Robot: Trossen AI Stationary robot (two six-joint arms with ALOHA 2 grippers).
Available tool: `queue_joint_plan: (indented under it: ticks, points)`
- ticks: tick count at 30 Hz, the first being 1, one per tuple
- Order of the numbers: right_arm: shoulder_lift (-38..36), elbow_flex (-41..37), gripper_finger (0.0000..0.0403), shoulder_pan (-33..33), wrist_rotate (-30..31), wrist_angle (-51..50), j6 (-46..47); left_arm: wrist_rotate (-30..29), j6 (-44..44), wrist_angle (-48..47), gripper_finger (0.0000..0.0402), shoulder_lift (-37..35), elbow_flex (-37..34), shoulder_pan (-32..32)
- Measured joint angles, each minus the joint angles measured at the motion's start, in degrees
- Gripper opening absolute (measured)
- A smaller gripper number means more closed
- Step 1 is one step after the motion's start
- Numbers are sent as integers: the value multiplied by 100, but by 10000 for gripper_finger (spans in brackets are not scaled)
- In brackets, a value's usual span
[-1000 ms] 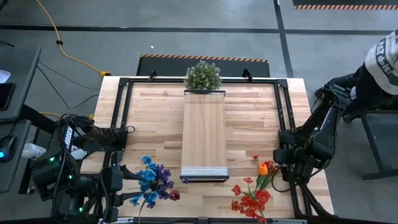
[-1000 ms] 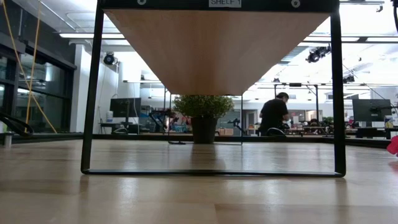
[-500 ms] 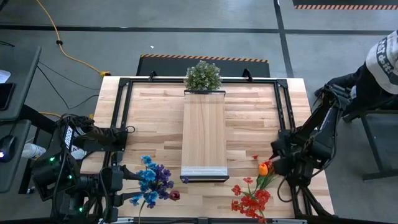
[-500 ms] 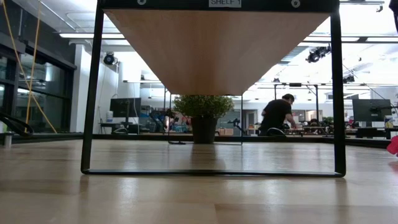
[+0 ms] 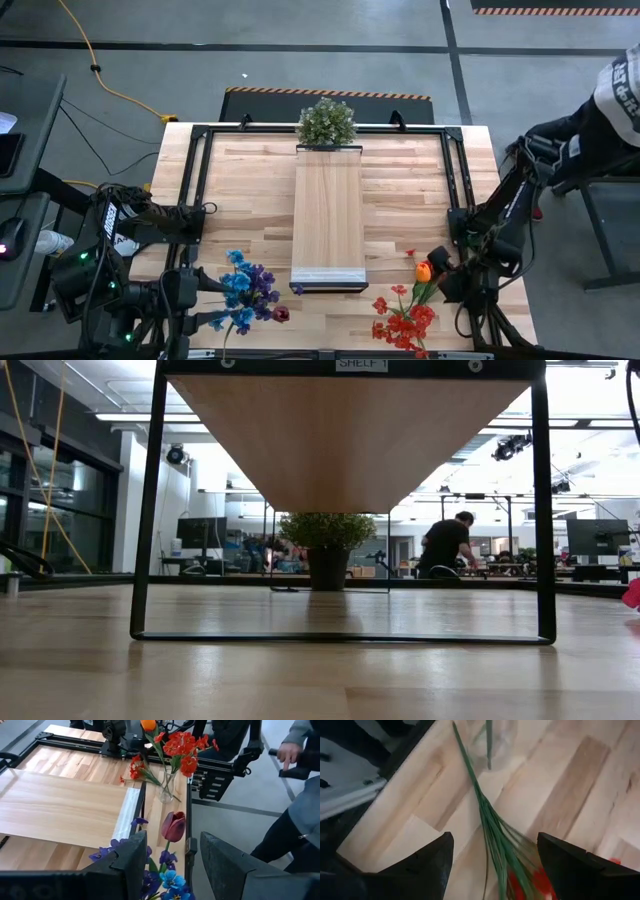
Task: Pick and place flowers into a vace then onto a shelf
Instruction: Put the red flowers into the right transparent vase
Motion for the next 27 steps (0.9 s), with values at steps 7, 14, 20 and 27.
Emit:
queue_joint_plan:
  ticks: [7,14,20,27]
  points:
    - [496,-33,272,-60,-197,644,-729,-4,0,74,216,1,1,0]
    - [1160,-33,246,-276,-449,1209,-916,-20,-1,98,216,1,1,0]
    - [1454,-33,227,-438,-300,1297,-1068,-17,-1,114,216,1,1,0]
    - [1723,-33,222,-509,-587,1395,-1202,-15,-1,396,216,1,1,0]
